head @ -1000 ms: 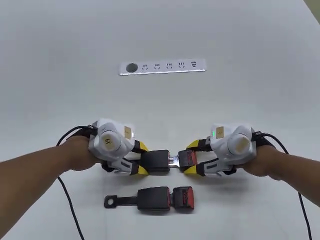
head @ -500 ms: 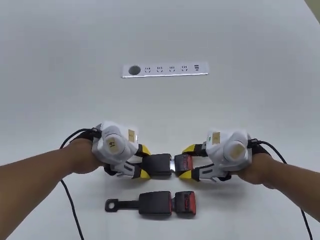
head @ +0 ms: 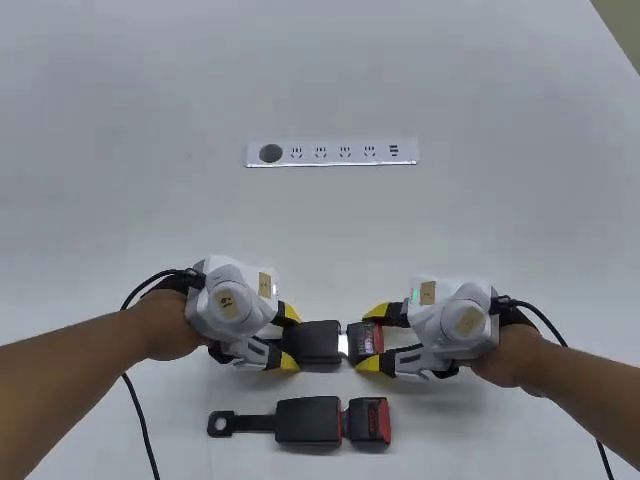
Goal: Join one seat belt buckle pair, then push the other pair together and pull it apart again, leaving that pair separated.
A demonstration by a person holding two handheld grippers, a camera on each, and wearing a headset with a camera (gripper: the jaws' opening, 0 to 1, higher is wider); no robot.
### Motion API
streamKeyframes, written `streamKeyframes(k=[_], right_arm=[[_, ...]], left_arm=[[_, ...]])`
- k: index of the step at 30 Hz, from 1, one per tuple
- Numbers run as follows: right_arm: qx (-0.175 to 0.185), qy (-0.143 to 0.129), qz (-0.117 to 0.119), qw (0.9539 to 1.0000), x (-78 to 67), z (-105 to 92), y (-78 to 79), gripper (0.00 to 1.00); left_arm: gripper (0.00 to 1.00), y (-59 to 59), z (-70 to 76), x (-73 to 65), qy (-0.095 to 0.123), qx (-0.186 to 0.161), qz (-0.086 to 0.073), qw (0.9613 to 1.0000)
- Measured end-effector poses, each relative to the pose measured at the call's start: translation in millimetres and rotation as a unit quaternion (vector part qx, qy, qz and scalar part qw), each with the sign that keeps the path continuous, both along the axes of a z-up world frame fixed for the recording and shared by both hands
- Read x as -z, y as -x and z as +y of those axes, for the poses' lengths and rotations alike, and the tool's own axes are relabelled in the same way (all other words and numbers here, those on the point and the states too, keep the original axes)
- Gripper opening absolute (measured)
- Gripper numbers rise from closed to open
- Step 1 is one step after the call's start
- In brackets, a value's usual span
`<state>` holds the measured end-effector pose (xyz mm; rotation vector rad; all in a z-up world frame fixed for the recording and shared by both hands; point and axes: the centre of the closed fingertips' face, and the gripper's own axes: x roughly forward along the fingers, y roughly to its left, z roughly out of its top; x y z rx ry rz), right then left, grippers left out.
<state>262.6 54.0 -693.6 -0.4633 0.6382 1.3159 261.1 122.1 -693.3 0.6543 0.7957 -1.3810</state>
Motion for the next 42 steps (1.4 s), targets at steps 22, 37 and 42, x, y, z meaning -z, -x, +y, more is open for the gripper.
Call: streamKeyframes(k=[22,37,42], right_arm=[[0.002,0.0,-0.001,1.0,2.0,1.3,-2.1,0.34],[0.005,0.002,0.0,1.0,1.7,0.0,-1.4,0.34],[0.004,0.004,-0.001,1.0,1.3,-3.3,-0.8,0.34]], left_arm=[[0.31,1.7,-1.8,0.3,0.001,-0.014,-0.003,0.9999],[0.32,0.1,-0.7,1.8,-0.013,-0.001,-0.004,0.9999],[0.32,1.6,-1.4,0.7,-0.013,-0.003,-0.004,0.9999]])
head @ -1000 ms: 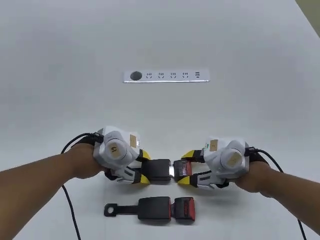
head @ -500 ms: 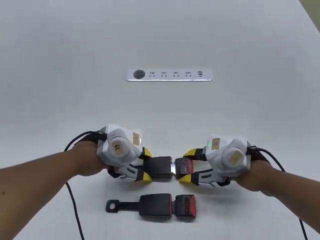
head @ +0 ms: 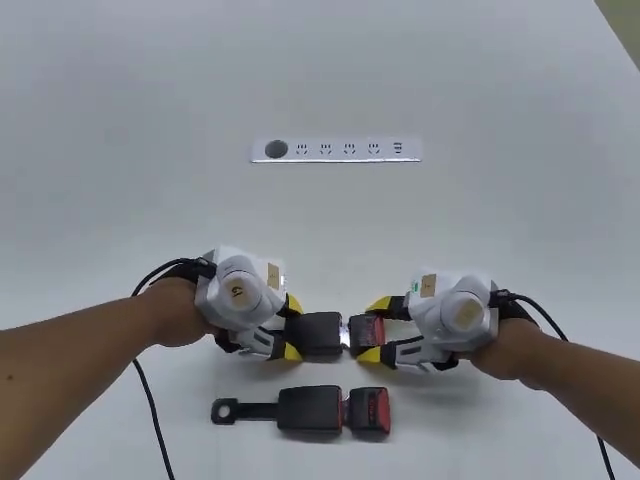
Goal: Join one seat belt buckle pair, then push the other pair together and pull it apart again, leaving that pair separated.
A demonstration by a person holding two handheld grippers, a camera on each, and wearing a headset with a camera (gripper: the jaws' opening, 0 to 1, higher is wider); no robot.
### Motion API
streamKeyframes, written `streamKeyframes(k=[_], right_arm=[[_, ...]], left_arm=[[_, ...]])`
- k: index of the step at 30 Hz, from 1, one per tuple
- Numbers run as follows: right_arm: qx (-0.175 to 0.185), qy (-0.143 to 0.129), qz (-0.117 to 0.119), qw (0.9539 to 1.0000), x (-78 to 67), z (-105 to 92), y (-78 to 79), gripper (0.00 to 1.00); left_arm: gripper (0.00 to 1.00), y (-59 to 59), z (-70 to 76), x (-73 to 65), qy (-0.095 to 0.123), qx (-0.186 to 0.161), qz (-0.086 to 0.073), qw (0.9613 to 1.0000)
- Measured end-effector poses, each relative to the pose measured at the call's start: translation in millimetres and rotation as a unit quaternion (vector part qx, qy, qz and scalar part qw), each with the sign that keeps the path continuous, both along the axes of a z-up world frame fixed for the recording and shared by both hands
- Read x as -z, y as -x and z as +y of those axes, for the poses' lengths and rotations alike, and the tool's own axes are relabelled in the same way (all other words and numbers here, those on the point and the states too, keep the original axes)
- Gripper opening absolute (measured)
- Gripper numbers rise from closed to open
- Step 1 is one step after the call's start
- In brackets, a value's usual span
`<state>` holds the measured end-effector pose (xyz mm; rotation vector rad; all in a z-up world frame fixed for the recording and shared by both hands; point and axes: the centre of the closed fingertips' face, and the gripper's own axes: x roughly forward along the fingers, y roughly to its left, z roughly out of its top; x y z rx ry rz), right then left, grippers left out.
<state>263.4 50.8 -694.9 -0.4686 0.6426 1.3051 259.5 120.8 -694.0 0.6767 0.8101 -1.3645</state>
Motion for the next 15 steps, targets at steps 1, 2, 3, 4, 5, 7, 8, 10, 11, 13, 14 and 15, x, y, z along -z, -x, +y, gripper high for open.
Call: streamKeyframes(k=[1,2,3,4,5,7,8,10,11,13,14,15], right_arm=[[0.001,0.0,0.0,1.0,-0.2,-2.0,0.1,0.34],[0.003,0.0,0.0,1.0,0.3,-3.0,-0.3,0.34],[0.005,-0.001,0.001,1.0,0.5,-3.4,-0.9,0.34],[0.007,-0.002,0.002,1.0,0.6,-3.1,-1.0,0.34],[0.007,-0.001,0.0,1.0,0.2,-2.8,-0.6,0.34],[0.005,0.003,-0.001,1.0,0.1,-4.0,-0.6,0.34],[0.004,0.004,-0.002,1.0,0.0,-6.3,-1.0,0.34],[0.008,0.003,-0.002,1.0,0.7,-12.2,-1.5,0.34],[0.01,0.002,-0.002,0.9999,0.1,-12.4,-0.3,0.34],[0.01,0.003,-0.003,0.9999,0.0,-10.6,-0.2,0.34],[0.009,0.004,-0.003,0.9999,0.1,-10.3,-0.4,0.34],[0.009,0.005,-0.003,0.9999,-0.2,-10.9,0.5,0.34]], left_arm=[[0.32,0.0,0.2,0.3,-0.001,0.0,-0.001,1.0],[0.32,0.5,-0.4,-0.2,-0.002,-0.001,0.0,1.0],[0.32,0.8,-0.8,-0.4,-0.002,-0.001,0.0,1.0],[0.32,1.2,-1.1,-0.9,-0.003,-0.002,0.0,1.0],[0.32,1.4,-1.3,-1.2,-0.003,-0.002,0.0,1.0],[0.32,1.2,-0.6,-1.2,-0.005,-0.002,-0.001,1.0],[0.32,0.9,0.9,-0.9,-0.005,-0.002,0.0,1.0],[0.32,0.2,2.0,-0.7,-0.003,-0.006,0.001,1.0],[0.32,-0.2,1.5,-0.7,-0.005,-0.004,0.0,1.0],[0.32,-1.8,2.4,1.1,-0.01,-0.002,0.0,0.9999],[0.32,-1.6,2.5,0.9,-0.011,-0.002,0.0,0.9999],[0.32,-1.6,2.6,0.8,-0.012,-0.001,0.001,0.9999]])
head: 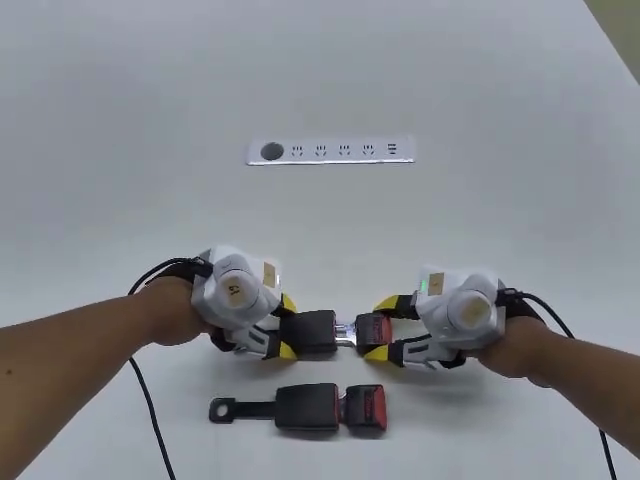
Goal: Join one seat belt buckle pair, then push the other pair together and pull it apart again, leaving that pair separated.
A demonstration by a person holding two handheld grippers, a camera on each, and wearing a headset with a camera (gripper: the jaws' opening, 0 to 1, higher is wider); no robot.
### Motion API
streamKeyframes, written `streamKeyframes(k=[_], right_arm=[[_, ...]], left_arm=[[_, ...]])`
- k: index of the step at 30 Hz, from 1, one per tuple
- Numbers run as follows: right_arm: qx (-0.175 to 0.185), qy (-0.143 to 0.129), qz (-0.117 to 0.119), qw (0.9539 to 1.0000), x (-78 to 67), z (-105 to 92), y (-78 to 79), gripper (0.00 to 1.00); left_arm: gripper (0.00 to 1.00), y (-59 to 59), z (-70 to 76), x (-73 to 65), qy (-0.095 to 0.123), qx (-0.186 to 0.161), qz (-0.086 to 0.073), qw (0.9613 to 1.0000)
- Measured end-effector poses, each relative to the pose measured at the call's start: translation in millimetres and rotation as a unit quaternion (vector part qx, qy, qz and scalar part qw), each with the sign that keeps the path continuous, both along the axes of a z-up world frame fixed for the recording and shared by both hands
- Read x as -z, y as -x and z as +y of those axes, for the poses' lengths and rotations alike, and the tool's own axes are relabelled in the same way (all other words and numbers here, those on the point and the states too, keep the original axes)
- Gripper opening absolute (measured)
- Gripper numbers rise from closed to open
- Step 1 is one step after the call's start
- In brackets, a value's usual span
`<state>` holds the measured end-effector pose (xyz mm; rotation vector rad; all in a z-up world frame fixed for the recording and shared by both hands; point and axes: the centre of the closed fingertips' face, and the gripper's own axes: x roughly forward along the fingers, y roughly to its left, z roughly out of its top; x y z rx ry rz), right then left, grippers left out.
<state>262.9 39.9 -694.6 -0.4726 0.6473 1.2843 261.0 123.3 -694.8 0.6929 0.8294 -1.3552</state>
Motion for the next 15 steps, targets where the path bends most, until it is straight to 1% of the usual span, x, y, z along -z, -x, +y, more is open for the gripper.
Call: streamKeyframes(k=[2,7,8,11,15], right_arm=[[-0.002,0.003,0.0,1.0,-0.2,-2.5,1.0,0.34],[0.002,0.007,0.001,1.0,4.6,-16.6,-2.7,0.34],[0.0,0.008,0.003,1.0,4.0,-19.5,1.0,0.34],[0.0,0.01,0.003,0.9999,2.8,-25.9,3.3,0.34],[0.007,0.01,0.005,0.9999,-3.4,-34.7,5.5,0.34]], left_arm=[[0.32,0.0,0.5,0.1,-0.001,0.001,0.0,1.0],[0.32,0.9,0.2,-0.9,-0.002,0.004,0.0,1.0],[0.32,0.8,0.5,-0.8,-0.002,0.004,0.001,1.0],[0.32,1.0,0.8,-0.6,-0.003,0.006,0.001,1.0],[0.32,1.9,0.5,-1.6,-0.004,0.008,0.001,1.0]])
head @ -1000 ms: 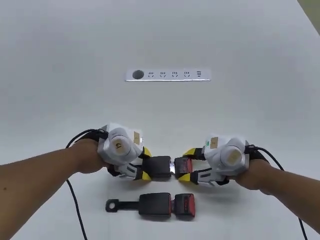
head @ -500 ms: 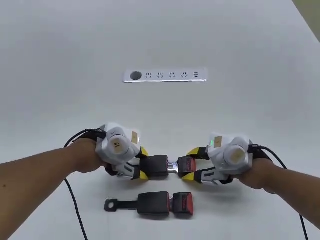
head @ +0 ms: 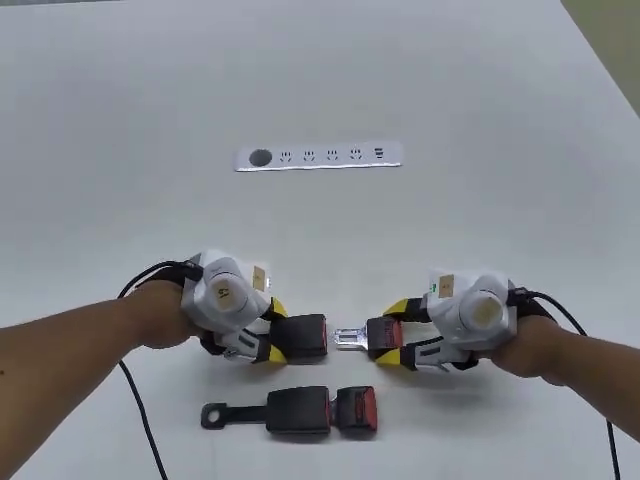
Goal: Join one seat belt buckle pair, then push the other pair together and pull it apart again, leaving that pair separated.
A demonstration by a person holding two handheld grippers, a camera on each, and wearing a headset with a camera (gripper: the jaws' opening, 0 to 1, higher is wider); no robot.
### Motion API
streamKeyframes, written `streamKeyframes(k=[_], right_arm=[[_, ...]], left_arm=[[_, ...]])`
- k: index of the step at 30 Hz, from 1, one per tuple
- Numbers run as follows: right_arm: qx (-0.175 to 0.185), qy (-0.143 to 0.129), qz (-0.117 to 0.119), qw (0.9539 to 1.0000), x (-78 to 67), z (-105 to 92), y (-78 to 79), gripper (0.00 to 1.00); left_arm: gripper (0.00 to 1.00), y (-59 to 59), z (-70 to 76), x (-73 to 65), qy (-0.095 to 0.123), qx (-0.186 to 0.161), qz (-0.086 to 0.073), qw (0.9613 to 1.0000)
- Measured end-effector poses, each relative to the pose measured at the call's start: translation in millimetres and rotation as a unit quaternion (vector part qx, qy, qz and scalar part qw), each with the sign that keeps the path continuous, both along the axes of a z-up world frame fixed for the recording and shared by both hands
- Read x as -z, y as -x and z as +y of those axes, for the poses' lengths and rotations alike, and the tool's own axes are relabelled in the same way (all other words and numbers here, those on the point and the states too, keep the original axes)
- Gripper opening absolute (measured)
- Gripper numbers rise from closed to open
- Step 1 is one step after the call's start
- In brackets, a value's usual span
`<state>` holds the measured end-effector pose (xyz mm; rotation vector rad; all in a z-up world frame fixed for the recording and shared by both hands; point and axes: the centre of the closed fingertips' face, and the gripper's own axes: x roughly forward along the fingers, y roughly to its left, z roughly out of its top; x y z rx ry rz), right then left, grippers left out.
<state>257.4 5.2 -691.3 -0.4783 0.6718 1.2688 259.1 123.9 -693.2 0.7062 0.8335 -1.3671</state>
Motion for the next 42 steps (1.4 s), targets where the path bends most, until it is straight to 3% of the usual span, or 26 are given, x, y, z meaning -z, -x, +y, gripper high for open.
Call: streamKeyframes(k=[4,31,42], right_arm=[[0.008,-0.001,-0.002,1.0,1.3,-8.9,-5.5,0.34],[0.033,0.013,-0.003,0.9994,11.9,-61.1,-0.7,0.34],[0.037,0.015,0.0,0.9992,10.1,-77.7,9.8,0.35]], left_arm=[[0.32,0.6,-0.1,-1.1,-0.001,0.002,0.0,1.0],[0.32,1.6,-1.1,-1.9,-0.004,0.009,0.002,0.9999],[0.32,0.6,-0.5,-1.8,-0.006,0.009,0.002,0.9999]])
